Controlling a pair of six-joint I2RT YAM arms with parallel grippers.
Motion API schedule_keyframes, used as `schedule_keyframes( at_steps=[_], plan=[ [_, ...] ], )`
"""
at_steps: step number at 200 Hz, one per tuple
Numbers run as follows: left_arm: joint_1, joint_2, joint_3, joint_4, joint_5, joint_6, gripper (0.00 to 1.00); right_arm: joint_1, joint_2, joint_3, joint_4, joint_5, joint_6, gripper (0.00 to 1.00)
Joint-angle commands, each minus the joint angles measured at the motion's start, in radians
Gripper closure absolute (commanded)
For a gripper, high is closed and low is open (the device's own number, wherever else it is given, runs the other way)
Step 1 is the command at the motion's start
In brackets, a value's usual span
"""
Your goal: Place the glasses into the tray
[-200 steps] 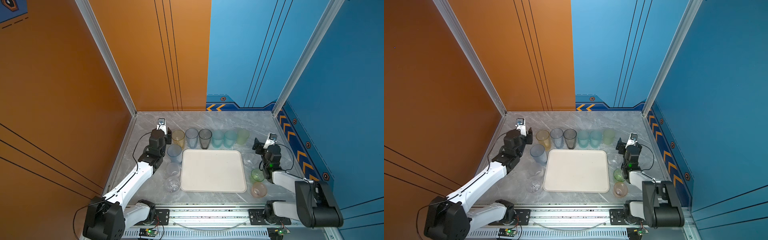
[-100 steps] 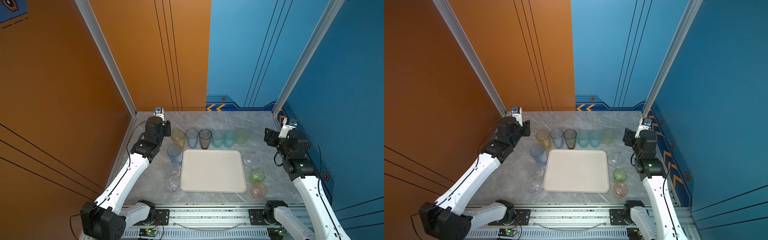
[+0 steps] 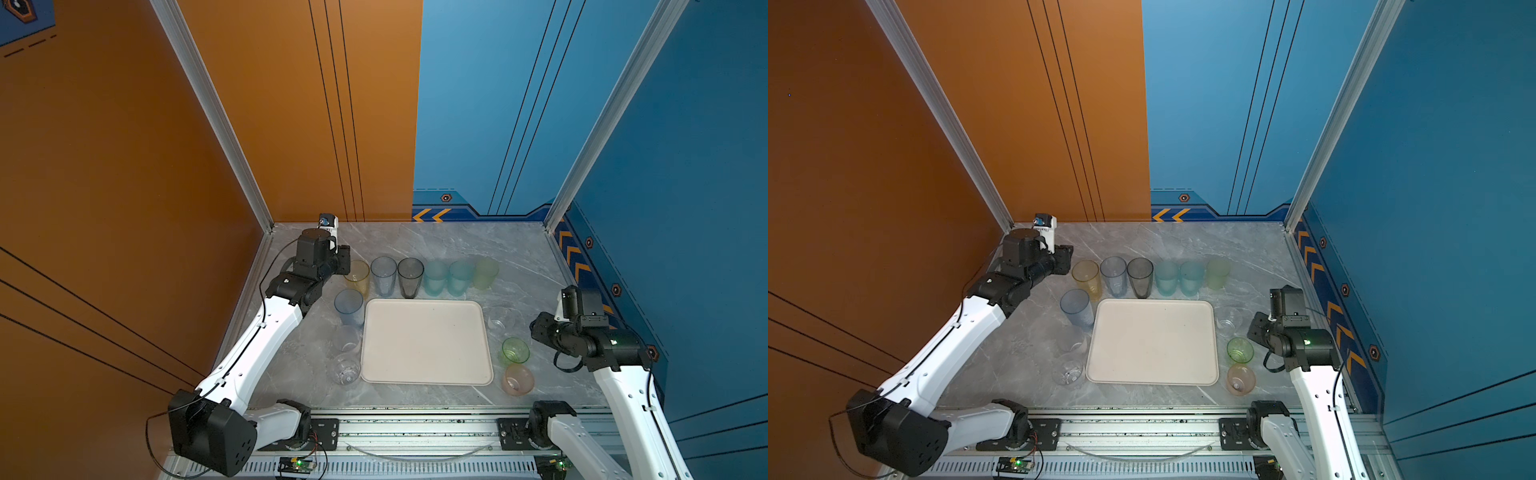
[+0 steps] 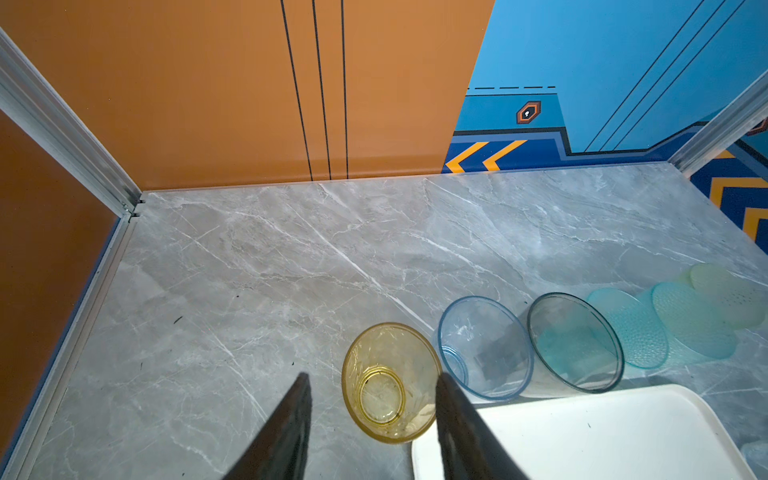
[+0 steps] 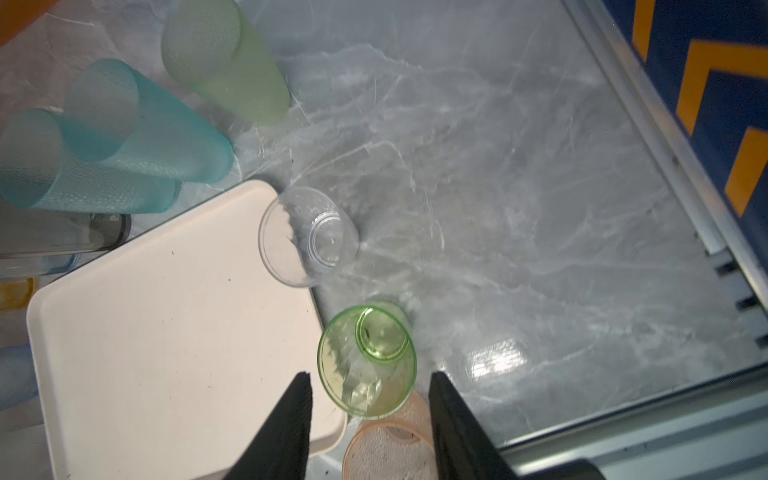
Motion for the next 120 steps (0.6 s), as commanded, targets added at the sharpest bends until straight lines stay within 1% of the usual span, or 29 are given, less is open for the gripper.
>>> schedule_keyframes(
  at_steps=[1,18,29,50,81,120],
  plan=[
    [0.007,0.015,0.042,-0.030,0.045,0.004,0.51,0.028,-0.010,-0.039,-0.100,0.017,0.096,0.58],
    [0.011,0.028,0.050,-0.037,0.056,0.014,0.51,0.037,-0.014,-0.087,-0.097,0.031,0.131,0.60],
    [0.014,0.039,0.053,-0.039,0.065,0.020,0.51,0.044,-0.006,-0.106,-0.091,0.031,0.150,0.64],
    [0.027,0.060,0.064,-0.040,0.086,0.022,0.51,0.061,0.016,-0.104,-0.094,0.062,0.179,0.65],
    [0.042,0.084,0.071,-0.040,0.116,0.022,0.52,0.073,0.020,-0.166,-0.049,0.077,0.241,0.65],
    [0.065,0.099,0.076,-0.045,0.148,0.024,0.52,0.077,0.055,-0.185,-0.021,0.087,0.265,0.66]
  ],
)
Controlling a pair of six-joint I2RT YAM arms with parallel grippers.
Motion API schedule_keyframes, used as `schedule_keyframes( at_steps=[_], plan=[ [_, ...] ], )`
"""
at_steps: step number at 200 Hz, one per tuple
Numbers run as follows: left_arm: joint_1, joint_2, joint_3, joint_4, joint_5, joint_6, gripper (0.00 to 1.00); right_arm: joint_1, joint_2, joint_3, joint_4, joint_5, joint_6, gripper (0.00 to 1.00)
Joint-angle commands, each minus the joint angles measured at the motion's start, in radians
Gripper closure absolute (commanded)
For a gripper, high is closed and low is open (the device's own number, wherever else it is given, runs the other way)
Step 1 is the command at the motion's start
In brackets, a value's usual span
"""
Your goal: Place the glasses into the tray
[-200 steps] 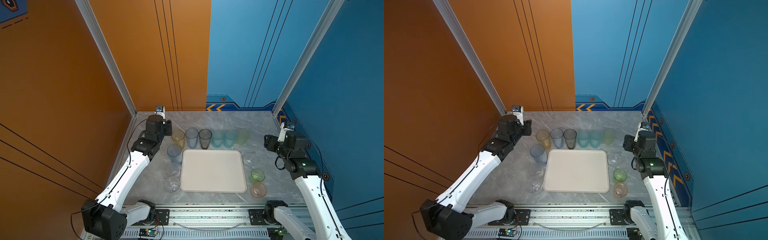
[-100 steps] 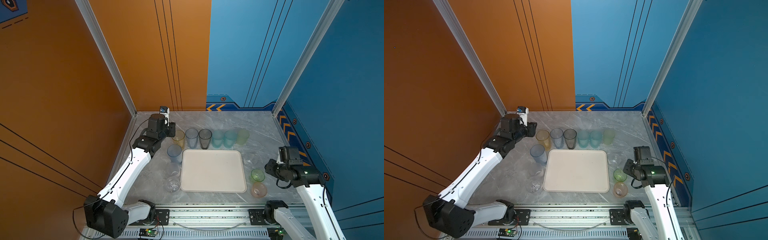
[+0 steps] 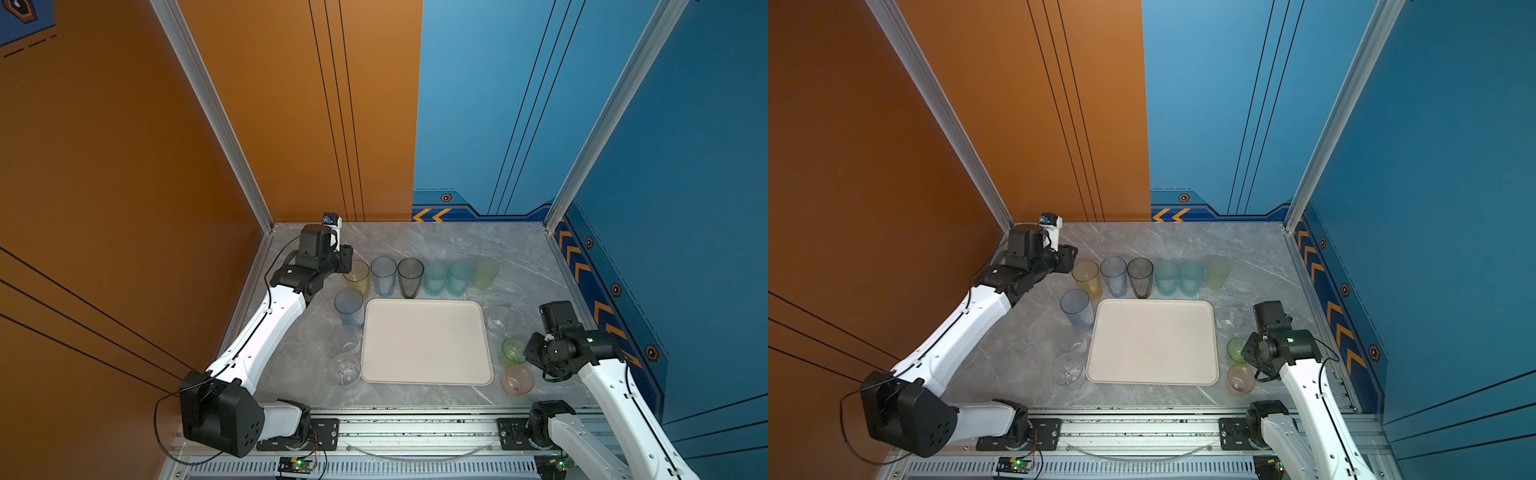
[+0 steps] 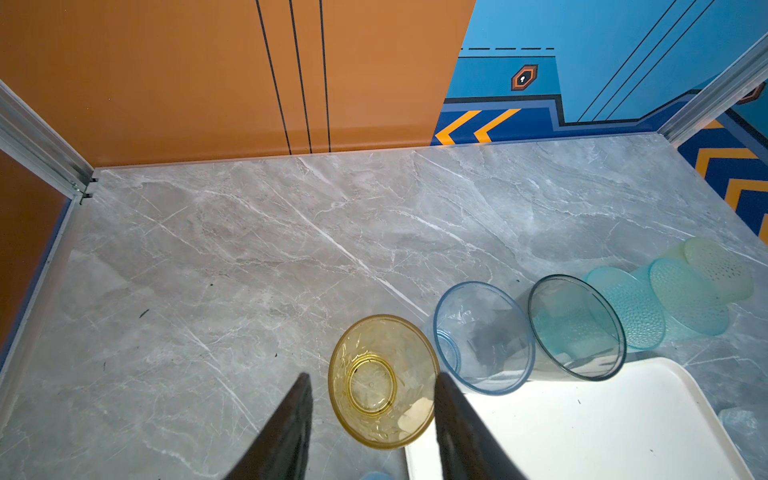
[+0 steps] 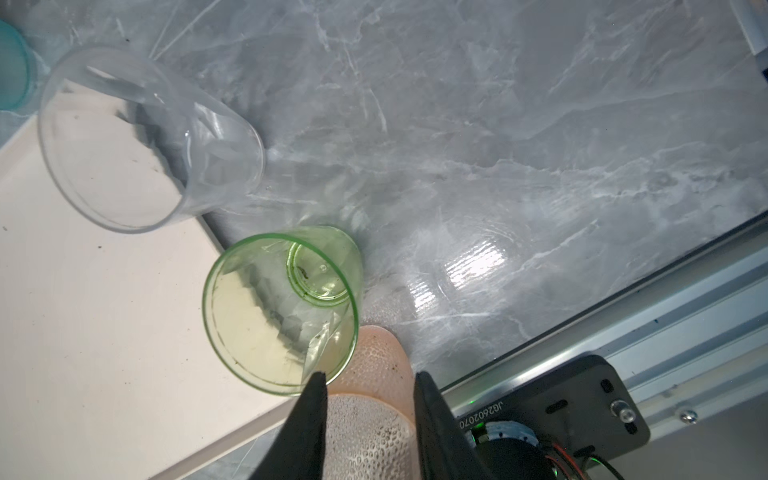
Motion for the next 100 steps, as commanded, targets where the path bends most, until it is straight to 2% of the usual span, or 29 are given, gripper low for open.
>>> schedule_keyframes(
  at_steps=[1,100],
  plan=[
    [0.019,0.011,0.042,-0.018,0.046,0.015,0.52,0.010,0.016,-0.019,0.038,0.035,0.048,0.66],
    [0.048,0.020,0.039,-0.019,0.068,0.014,0.53,0.016,0.088,-0.072,0.146,0.030,0.062,0.76]
  ],
)
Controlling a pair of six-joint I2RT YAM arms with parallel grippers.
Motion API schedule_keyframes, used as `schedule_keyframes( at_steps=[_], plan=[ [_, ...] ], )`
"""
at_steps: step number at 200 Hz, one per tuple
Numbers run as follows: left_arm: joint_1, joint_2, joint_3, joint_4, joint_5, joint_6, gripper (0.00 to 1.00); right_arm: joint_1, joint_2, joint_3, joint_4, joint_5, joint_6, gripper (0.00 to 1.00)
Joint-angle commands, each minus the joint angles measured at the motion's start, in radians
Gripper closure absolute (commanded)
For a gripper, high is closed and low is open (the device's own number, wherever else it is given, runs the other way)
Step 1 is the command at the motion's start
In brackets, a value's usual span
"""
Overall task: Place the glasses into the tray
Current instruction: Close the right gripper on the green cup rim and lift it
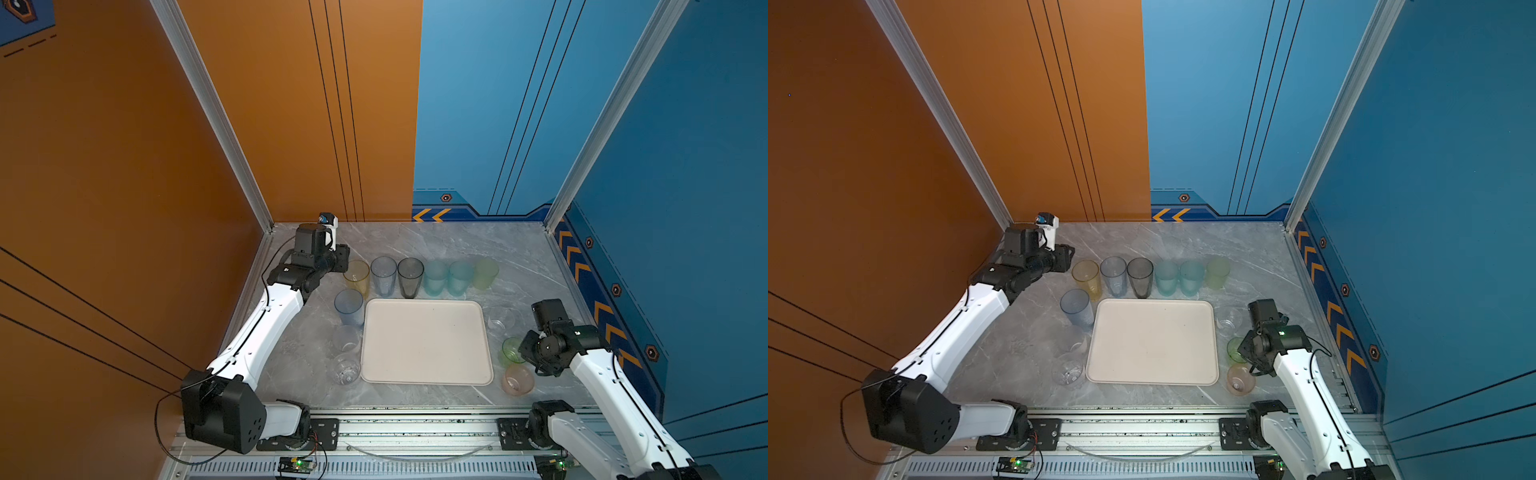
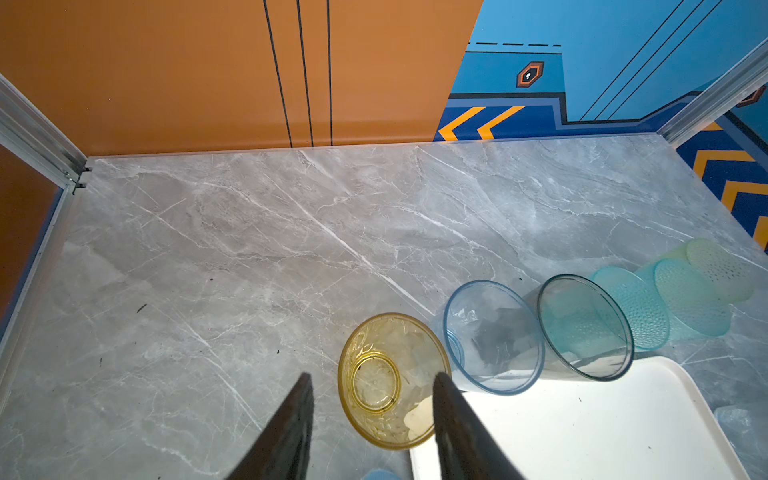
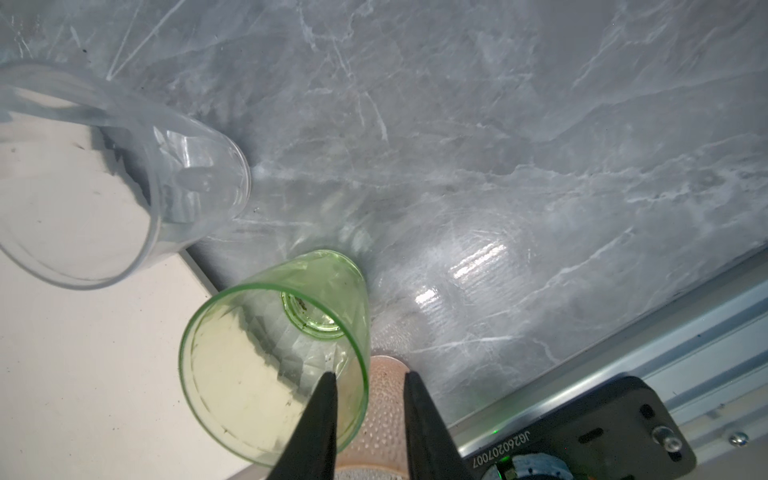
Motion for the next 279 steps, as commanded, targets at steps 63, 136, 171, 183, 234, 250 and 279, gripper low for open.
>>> schedule_keyframes(
  at_steps=[63,136,171,183,234,250,279],
  plan=[
    [0.014,0.014,0.036,-0.019,0.027,0.013,0.54,0.007,0.055,-0.040,0.077,0.013,0.012,0.83],
    [0.014,0.014,0.036,-0.022,0.030,0.013,0.54,0.008,0.042,-0.036,0.068,0.018,0.005,1.00],
    [0.014,0.014,0.038,-0.023,0.033,0.012,0.54,0.010,0.015,-0.018,0.033,0.029,0.003,1.00],
    [0.014,0.015,0.037,-0.023,0.033,0.012,0.55,0.012,0.002,-0.004,0.010,0.039,0.003,1.00],
    [0.015,0.019,0.040,-0.022,0.039,0.007,0.55,0.025,-0.068,0.087,-0.093,0.091,0.007,1.00],
    [0.015,0.019,0.038,-0.023,0.038,0.007,0.55,0.031,-0.083,0.133,-0.132,0.119,0.003,1.00],
    [0.015,0.016,0.035,-0.023,0.035,0.005,0.55,0.059,-0.079,0.247,-0.184,0.162,-0.011,1.00]
  ],
)
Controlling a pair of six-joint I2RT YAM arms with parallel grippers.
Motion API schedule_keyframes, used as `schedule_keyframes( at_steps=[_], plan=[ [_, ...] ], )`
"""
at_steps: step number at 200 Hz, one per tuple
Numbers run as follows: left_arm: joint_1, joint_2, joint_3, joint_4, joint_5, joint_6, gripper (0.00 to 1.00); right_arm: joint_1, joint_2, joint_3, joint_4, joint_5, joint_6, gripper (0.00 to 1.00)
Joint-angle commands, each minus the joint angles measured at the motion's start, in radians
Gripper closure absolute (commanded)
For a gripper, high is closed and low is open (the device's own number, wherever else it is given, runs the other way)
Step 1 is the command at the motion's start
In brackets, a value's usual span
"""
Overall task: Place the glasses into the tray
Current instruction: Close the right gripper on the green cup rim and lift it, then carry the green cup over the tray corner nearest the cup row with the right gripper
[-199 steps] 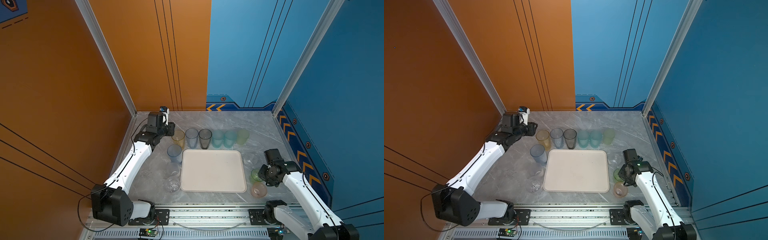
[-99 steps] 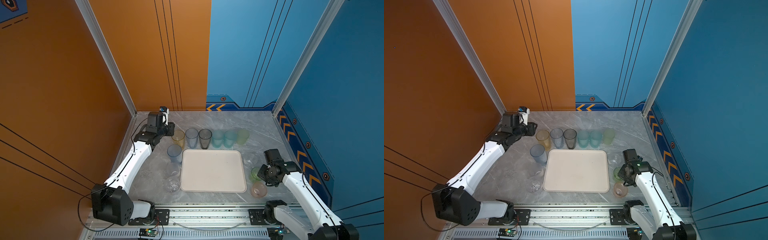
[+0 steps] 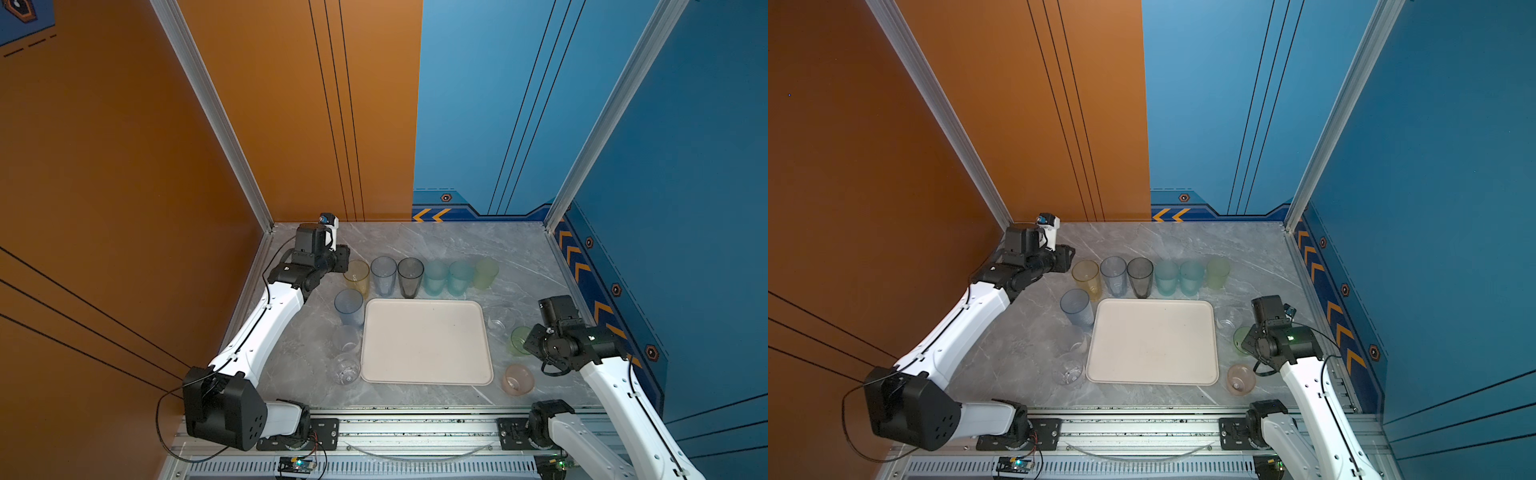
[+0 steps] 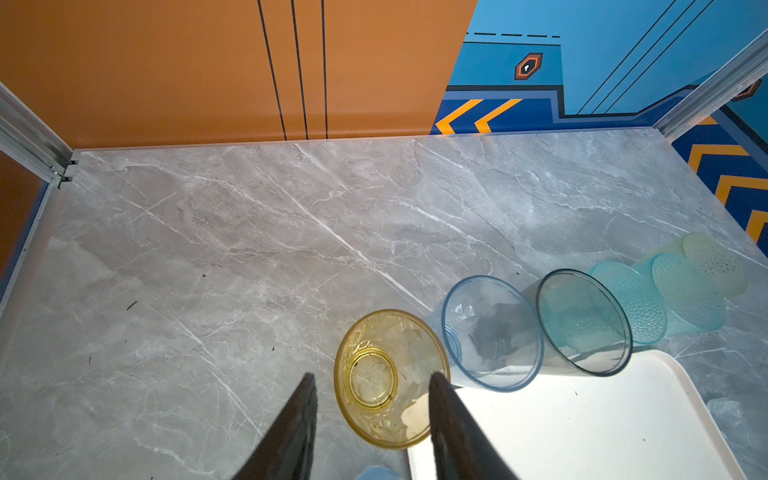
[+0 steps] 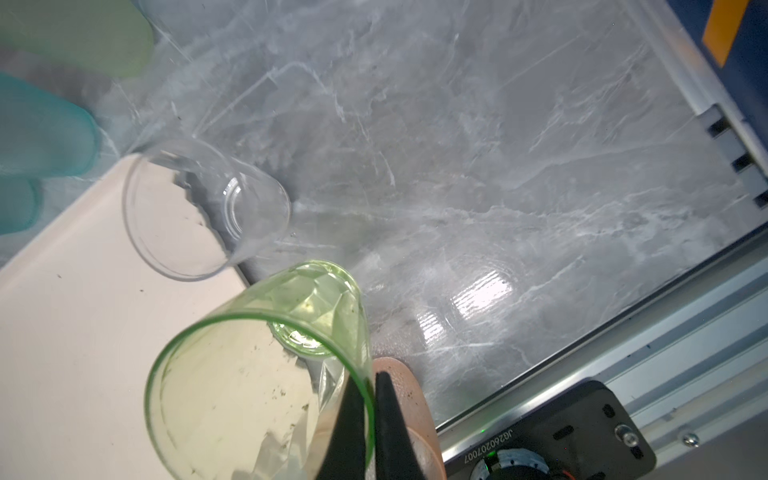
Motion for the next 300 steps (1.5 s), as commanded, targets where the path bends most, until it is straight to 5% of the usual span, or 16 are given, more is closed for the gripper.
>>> schedule_keyframes(
  at_steps=[1,54,117,198,300],
  plan=[
    [0.008,0.003,0.032,-0.017,0.016,0.006,0.55,0.027,-0.003,0.103,-0.085,0.075,-0.010,1.00],
    [0.006,-0.021,0.018,-0.023,-0.023,0.003,0.55,0.279,0.158,0.368,-0.015,0.155,-0.048,1.00],
    [0.016,-0.082,-0.023,-0.060,-0.064,0.006,0.55,0.695,0.633,0.683,0.156,0.200,-0.233,1.00],
    [0.054,-0.122,-0.046,-0.090,-0.057,0.003,0.54,0.810,1.082,0.910,0.301,0.041,-0.328,1.00],
    [0.079,-0.111,-0.039,-0.100,-0.043,0.012,0.54,0.795,1.297,1.040,0.330,-0.022,-0.340,1.00]
  ],
)
